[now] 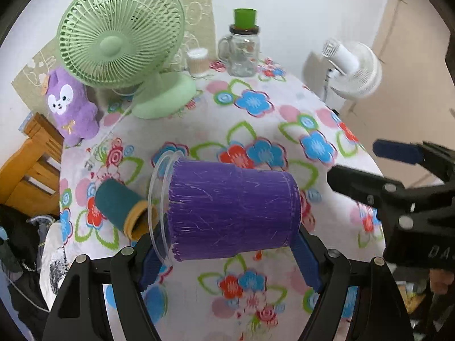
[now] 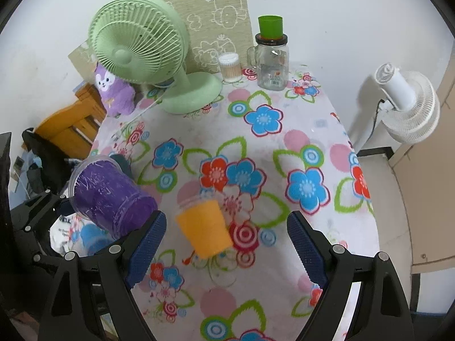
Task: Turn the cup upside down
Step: 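Lift the purple cup with the left gripper and carry it across the table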
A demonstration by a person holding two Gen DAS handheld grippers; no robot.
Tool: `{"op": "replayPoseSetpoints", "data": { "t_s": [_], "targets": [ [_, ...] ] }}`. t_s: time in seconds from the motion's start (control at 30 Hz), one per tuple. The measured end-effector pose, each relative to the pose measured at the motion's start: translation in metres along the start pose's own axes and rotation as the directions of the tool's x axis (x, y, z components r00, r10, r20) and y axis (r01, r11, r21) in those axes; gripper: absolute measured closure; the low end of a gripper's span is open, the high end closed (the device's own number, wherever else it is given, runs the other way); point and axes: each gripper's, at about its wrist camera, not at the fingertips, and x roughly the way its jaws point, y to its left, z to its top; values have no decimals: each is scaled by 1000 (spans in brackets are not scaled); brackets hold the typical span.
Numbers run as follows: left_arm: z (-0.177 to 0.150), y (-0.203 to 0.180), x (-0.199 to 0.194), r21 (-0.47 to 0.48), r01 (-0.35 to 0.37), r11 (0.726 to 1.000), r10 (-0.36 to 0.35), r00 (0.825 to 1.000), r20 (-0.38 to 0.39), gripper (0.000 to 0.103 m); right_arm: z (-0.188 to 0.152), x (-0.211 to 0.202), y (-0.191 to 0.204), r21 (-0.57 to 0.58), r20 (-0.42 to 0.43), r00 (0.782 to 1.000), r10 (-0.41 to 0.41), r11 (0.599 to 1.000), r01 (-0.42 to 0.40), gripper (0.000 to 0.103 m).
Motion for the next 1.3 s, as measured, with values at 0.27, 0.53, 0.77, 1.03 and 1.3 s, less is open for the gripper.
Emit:
{"op": "replayPoseSetpoints", "data": {
  "t_s": [0.27, 0.53, 0.77, 1.03, 1.3],
  "targets": [
    [-45, -6, -5, 99, 71, 993, -71, 997, -3, 22, -46, -17, 20, 9, 63, 998, 7, 1000, -7, 14],
    [-75, -16, 6, 226, 107, 968, -106, 994, -16, 22, -86, -8, 30, 13, 47, 998, -43, 999, 43, 14],
    [-90, -21, 22, 257, 121, 959, -115, 993, -37, 22, -106, 6, 26, 54, 26, 998, -56, 997, 55, 14],
    [-96, -16, 42, 101, 36, 994, -30, 998, -64, 22, -111, 21, 19, 67, -1, 999, -34, 997, 34, 14],
    [-101, -16, 58, -175, -98, 980, 82, 992, -97, 22, -94, 42, 15, -43, -49, 999, 25, 999, -27, 14]
  ]
}}
